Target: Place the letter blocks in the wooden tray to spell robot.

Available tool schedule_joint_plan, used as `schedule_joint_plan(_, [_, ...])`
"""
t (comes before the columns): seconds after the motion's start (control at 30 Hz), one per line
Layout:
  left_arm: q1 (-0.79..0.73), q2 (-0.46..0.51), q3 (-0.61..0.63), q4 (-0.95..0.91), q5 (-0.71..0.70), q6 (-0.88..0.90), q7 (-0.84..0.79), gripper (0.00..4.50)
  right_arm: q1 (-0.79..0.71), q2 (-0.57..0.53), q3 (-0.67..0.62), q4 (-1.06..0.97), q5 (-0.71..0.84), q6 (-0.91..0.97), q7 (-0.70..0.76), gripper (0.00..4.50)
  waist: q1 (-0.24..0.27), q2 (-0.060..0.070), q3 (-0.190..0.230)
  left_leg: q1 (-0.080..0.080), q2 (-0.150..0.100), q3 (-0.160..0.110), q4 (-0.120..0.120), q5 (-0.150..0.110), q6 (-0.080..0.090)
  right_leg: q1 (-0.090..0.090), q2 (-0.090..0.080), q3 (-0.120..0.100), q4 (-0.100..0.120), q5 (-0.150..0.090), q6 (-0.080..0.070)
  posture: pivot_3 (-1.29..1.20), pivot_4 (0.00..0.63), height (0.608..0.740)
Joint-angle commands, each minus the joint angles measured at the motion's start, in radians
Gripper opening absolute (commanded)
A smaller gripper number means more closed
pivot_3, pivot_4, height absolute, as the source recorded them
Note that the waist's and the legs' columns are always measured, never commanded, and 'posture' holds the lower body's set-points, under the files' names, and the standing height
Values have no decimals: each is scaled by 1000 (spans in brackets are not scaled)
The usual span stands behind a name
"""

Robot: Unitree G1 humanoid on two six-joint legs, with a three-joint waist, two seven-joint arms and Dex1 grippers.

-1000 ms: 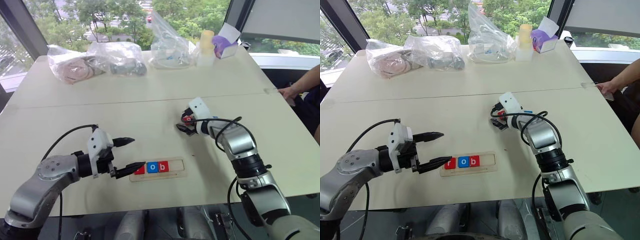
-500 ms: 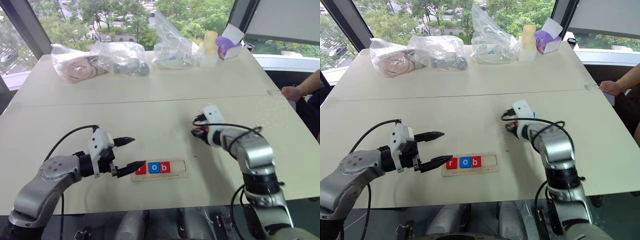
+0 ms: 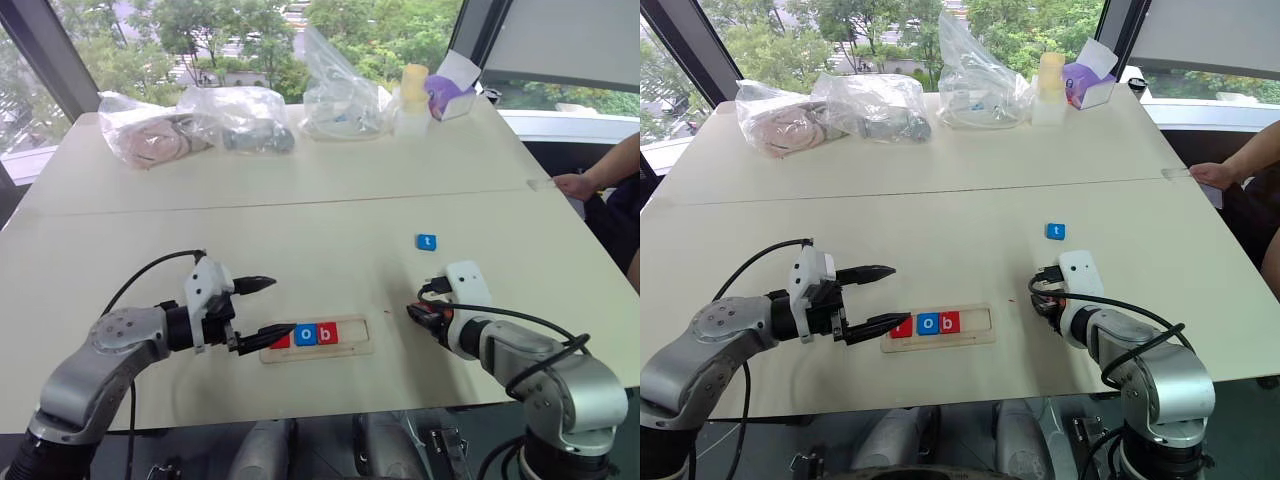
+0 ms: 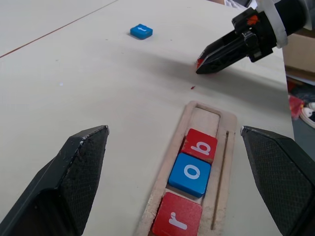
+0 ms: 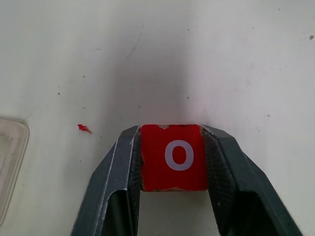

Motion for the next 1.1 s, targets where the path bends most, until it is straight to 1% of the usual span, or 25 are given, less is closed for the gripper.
schedule_joint_plan(0.03, [-19, -3, 1, -19, 2, -12, 0, 4500, -32, -114, 17, 17, 95, 27, 26, 3684, 0, 0, 0, 0, 0, 0, 0, 0, 0, 0, 0, 0, 0, 0, 0, 0, 150, 740])
schedule_joint_plan(0.07, [-24, -2, 0, -22, -1, -7, 3, 4500, -58, -178, 33, 25, 117, 27, 61, 4244, 0, 1, 0, 0, 0, 0, 0, 0, 0, 0, 0, 0, 0, 0, 0, 0, 150, 740])
schedule_joint_plan(0.1, [-30, -1, 0, -27, -4, 0, 7, 4500, -100, -238, 38, 45, 138, 27, 109, 4473, 1, 1, 1, 0, 0, 1, 1, 0, 0, 1, -1, 0, -1, 0, 0, 0, 150, 740])
schedule_joint_plan(0.13, [-37, 0, -1, -31, -8, 7, 11, 4500, -135, -300, 50, 67, 154, 3, 158, 4473, 1, 1, 2, 0, -1, 1, 2, 0, 0, 1, -1, 0, -1, 0, 0, 0, 150, 740])
schedule_joint_plan(0.2, [-59, 1, -1, -39, -17, 26, 21, 4500, -170, -450, 103, 130, 163, -150, 298, 4473, 0, 1, 2, -1, -1, 1, 3, 0, 0, 2, -1, 0, -2, 0, 0, 0, 150, 740])
schedule_joint_plan(0.23, [-69, 1, -2, -41, -21, 35, 26, 4500, -174, -509, 130, 161, 156, -244, 367, 4473, 1, 1, 2, 0, -1, 1, 2, 0, 0, 2, -1, 0, -2, 0, 0, 0, 150, 740])
schedule_joint_plan(0.27, [-83, -1, -5, -43, -25, 46, 32, 4500, -170, -570, 162, 205, 129, -380, 458, 4473, 1, 0, 2, 0, 0, 1, 2, 0, 0, 2, 0, -1, -2, -1, 1, 0, 150, 740])
schedule_joint_plan(0.33, [-116, -4, -6, -51, -36, 75, 48, 4500, -153, -672, 231, 325, 23, -749, 654, 4473, 0, -1, 3, 0, 0, 0, 1, 0, 1, 3, 0, -3, -2, 0, 5, 0, 150, 740])
schedule_joint_plan(0.37, [-131, -6, -5, -54, -42, 89, 56, 4500, -153, -697, 256, 386, -11, -892, 732, 4473, -1, -2, 4, 0, 0, 0, 1, 0, 1, 3, 0, -3, -2, 0, 6, 0, 150, 740])
schedule_joint_plan(0.47, [-149, -7, -4, -62, -49, 111, 71, 4500, -173, -722, 308, 525, -42, -1073, 889, 4473, -5, -2, 4, 0, 0, 1, 1, -1, 2, 4, -1, -2, -3, 0, 7, 0, 150, 740])
schedule_joint_plan(0.53, [-149, -10, -5, -73, -49, 119, 83, 4500, -197, -725, 365, 645, -105, -1231, 989, 4473, -5, -2, 5, 0, 0, 1, 1, -1, 2, 3, -1, -1, -3, 0, 7, 0, 150, 740])
schedule_joint_plan(0.6, [-141, -15, -7, -95, -51, 128, 98, 4500, -222, -718, 419, 748, -162, -1337, 1056, 4473, -3, -2, 5, 0, 0, 1, 1, -1, 2, 3, -1, -1, -3, 0, 6, 0, 150, 740])
schedule_joint_plan(0.77, [-128, -12, 13, -125, -68, 149, 118, 4500, -274, -665, 478, 911, -240, -1476, 1120, 4473, -4, -2, 5, 0, 0, 1, 2, -1, 1, 3, -1, -1, -3, 0, 6, 0, 150, 740])
schedule_joint_plan(0.93, [-110, 1, 28, -131, -73, 148, 110, 4500, -304, -624, 484, 1008, -268, -1528, 1161, 4473, -2, -2, 5, 2, 0, 1, 2, -1, 1, 5, -1, 0, -2, 0, 5, 0, 150, 740])
schedule_joint_plan(1.0, [-96, 6, 31, -124, -68, 134, 102, 4500, -309, -611, 479, 1013, -262, -1524, 1174, 3938, -2, -2, 5, 4, 0, 1, 2, -1, 1, 7, -1, 0, -2, -1, 2, 0, 150, 740])
schedule_joint_plan(1.03, [-83, 7, 32, -119, -62, 121, 95, 4500, -310, -605, 476, 1009, -259, -1521, 1178, 3459, -1, -2, 5, 5, 0, 1, 2, -1, 1, 7, -1, 0, -2, -1, 2, 0, 150, 740])
schedule_joint_plan(1.07, [-63, 7, 31, -112, -52, 101, 84, 4500, -309, -598, 474, 995, -252, -1512, 1181, 3152, -1, -2, 5, 5, 0, 1, 2, -1, 1, 8, -1, 0, -2, -1, 2, 0, 150, 740])
schedule_joint_plan(1.1, [-49, 7, 32, -107, -45, 87, 77, 4500, -308, -593, 472, 984, -247, -1503, 1184, 2669, -2, -2, 5, 5, 0, 1, 2, -1, 1, 7, -1, 0, -2, -1, 2, 0, 150, 740])
